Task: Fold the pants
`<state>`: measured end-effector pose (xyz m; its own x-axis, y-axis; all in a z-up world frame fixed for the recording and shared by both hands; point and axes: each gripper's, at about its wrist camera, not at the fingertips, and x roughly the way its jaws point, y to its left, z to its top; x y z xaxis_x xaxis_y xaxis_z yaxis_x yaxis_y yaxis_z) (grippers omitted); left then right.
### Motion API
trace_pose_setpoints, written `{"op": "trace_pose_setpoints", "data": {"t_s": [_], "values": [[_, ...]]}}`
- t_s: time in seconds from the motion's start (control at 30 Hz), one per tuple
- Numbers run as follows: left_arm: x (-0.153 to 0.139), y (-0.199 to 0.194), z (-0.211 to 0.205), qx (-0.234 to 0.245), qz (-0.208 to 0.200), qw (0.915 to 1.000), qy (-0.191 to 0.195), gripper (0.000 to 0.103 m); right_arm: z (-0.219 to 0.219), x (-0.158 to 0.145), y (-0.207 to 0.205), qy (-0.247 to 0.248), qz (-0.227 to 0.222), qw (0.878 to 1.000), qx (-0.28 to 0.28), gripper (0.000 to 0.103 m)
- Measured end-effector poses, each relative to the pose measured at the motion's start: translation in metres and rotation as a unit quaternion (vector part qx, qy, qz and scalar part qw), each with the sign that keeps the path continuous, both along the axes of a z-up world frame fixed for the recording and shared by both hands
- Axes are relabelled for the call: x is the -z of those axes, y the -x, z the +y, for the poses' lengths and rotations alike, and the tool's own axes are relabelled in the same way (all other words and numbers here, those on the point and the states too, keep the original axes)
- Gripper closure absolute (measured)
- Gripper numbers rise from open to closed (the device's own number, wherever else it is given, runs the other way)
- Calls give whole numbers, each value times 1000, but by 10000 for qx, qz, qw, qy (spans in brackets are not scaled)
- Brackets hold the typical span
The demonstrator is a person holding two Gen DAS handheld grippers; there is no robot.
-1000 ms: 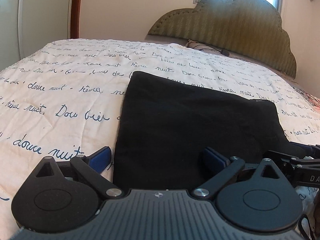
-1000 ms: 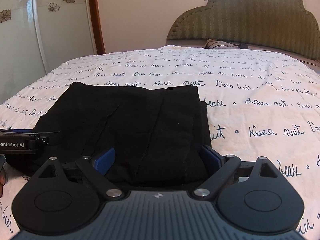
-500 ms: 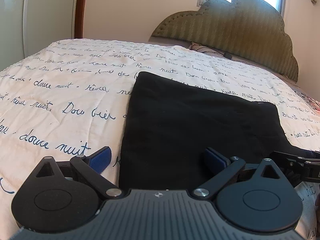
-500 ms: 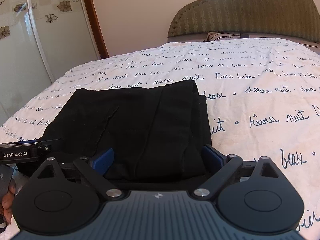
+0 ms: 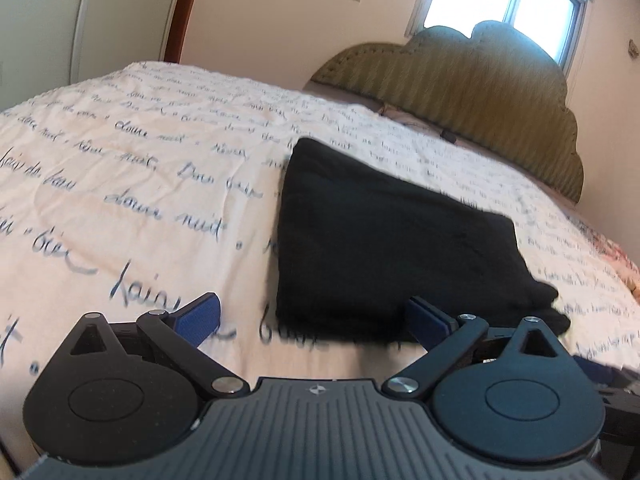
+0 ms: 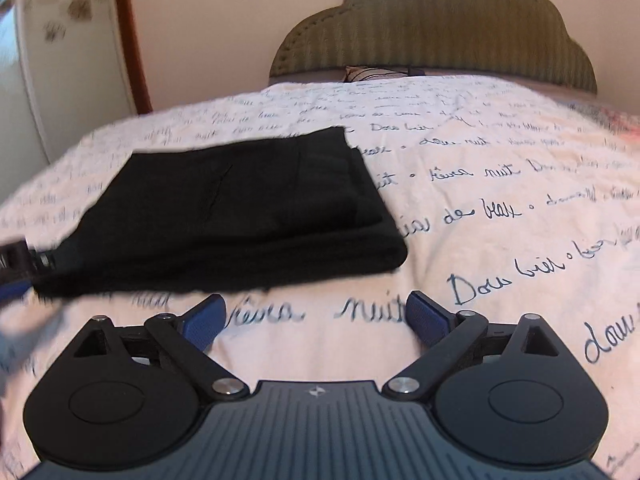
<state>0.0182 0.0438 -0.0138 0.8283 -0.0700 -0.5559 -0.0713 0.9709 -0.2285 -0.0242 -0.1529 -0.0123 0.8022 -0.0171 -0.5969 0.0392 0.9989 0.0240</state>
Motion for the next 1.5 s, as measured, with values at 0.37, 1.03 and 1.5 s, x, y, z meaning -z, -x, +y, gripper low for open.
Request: {"op": "trace_pose_setpoints", "data": {"t_s": [0.37, 1.03, 1.5], "values": [[8, -12, -22, 320, 335, 9947, -919, 0, 2, 7, -9, -62, 177, 9997, -153, 0], [9, -10, -20, 336, 310, 9950, -883, 0, -2, 7, -10, -141, 142, 9997, -148, 0], [9, -9, -19, 327, 293, 9954, -853, 0, -3, 6, -9, -162, 132, 9997, -147, 0]]}}
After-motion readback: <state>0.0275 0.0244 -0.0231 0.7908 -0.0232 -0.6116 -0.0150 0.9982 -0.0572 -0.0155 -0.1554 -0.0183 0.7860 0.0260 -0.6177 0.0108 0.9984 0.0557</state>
